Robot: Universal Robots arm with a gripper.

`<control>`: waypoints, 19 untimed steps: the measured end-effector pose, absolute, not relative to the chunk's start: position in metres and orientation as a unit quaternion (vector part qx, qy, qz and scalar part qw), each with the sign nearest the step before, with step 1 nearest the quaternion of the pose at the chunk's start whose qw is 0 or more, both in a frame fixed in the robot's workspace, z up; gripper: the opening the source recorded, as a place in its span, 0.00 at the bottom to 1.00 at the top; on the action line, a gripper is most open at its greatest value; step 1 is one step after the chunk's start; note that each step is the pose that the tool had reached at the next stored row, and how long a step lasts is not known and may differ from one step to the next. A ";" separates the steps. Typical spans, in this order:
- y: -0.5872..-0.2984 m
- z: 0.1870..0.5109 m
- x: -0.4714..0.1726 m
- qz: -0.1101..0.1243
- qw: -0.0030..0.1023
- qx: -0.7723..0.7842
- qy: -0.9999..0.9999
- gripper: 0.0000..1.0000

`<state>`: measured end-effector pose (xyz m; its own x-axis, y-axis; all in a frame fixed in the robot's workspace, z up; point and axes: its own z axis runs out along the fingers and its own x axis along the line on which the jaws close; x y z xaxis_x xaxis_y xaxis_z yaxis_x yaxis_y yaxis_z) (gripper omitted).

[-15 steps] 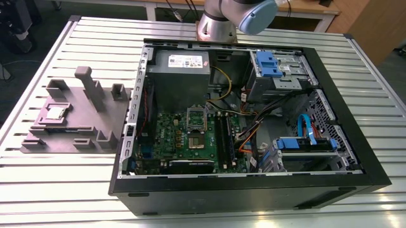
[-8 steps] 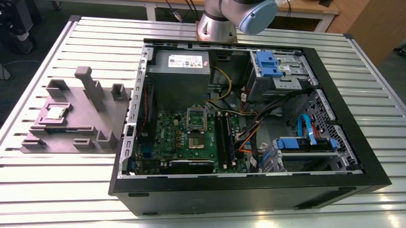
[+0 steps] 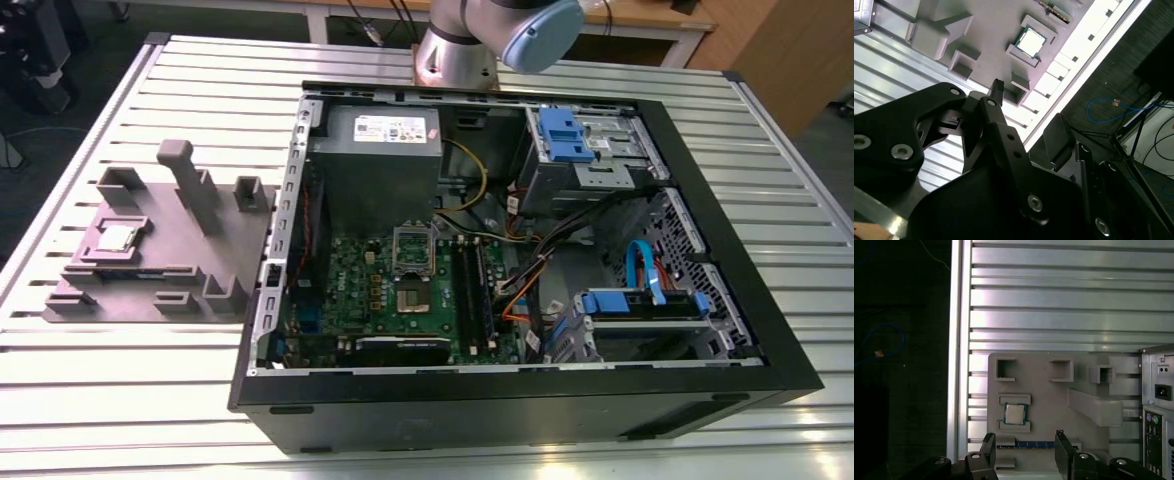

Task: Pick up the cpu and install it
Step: 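Pick up the cpu and move it towards the insertion slot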

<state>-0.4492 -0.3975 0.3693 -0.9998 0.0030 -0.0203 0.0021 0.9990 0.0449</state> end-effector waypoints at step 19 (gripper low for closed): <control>-0.398 0.361 -0.449 0.023 0.010 0.001 1.000 0.59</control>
